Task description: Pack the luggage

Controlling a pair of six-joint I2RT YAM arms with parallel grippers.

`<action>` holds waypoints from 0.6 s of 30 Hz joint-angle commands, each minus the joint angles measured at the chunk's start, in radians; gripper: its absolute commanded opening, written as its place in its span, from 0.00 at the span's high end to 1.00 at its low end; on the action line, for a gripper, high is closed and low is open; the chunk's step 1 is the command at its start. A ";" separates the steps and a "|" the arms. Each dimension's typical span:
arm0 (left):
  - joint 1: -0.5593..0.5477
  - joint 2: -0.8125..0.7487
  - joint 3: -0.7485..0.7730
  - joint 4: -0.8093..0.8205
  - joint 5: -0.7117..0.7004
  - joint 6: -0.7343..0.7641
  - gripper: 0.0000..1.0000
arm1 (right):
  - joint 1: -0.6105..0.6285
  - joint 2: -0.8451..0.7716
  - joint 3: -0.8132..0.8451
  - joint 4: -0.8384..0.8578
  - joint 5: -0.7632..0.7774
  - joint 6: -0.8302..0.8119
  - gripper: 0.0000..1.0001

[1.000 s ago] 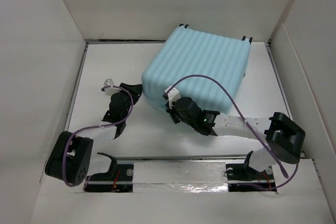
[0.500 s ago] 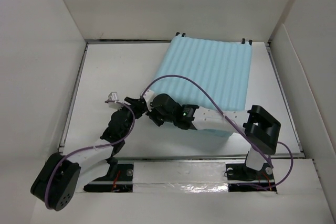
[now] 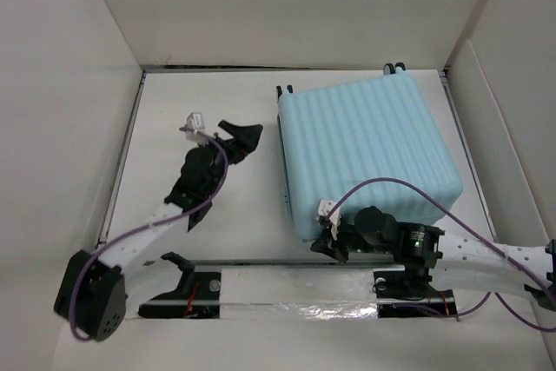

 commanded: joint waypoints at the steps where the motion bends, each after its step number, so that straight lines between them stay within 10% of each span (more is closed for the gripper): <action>1: 0.064 0.221 0.195 0.037 0.112 0.042 0.15 | -0.030 -0.090 0.065 0.218 -0.065 0.121 1.00; 18: 0.173 1.059 0.941 0.019 0.525 -0.073 0.01 | -0.010 -0.012 0.058 0.250 -0.064 0.135 1.00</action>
